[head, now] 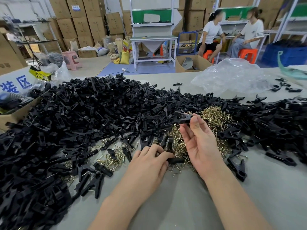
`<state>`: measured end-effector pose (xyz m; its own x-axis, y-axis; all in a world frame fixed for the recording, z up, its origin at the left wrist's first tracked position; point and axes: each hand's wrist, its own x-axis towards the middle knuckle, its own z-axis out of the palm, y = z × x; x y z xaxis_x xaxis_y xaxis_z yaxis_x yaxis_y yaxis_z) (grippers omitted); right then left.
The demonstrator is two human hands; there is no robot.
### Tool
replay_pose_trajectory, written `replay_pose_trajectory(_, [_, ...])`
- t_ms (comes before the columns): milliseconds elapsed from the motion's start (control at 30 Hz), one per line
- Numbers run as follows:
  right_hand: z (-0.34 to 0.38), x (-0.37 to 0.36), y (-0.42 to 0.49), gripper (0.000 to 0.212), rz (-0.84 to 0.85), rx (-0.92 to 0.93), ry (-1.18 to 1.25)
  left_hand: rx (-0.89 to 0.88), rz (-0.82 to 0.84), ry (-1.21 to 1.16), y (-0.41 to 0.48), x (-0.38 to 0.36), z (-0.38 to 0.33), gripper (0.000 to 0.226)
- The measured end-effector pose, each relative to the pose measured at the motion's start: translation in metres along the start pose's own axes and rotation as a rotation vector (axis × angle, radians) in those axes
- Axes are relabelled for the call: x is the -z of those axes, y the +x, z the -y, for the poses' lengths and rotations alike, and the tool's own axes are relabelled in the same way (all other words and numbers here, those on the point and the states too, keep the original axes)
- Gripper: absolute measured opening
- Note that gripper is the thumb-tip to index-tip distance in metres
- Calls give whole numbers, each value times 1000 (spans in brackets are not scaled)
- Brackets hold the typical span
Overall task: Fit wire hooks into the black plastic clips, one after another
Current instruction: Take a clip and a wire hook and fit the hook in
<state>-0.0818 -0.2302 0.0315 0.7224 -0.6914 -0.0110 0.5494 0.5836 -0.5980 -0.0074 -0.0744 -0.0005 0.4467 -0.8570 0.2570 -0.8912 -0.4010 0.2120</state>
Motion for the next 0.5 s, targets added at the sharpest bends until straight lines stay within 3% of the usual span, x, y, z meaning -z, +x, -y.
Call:
replay_pose_trajectory(233, [0, -2, -1, 24, 1, -12, -8, 16, 7, -135, -3, 9, 5, 27])
replay_pose_trajectory(500, [-1, -2, -2, 27, 6, -16, -29, 152, -14, -364, -2, 11, 7, 38])
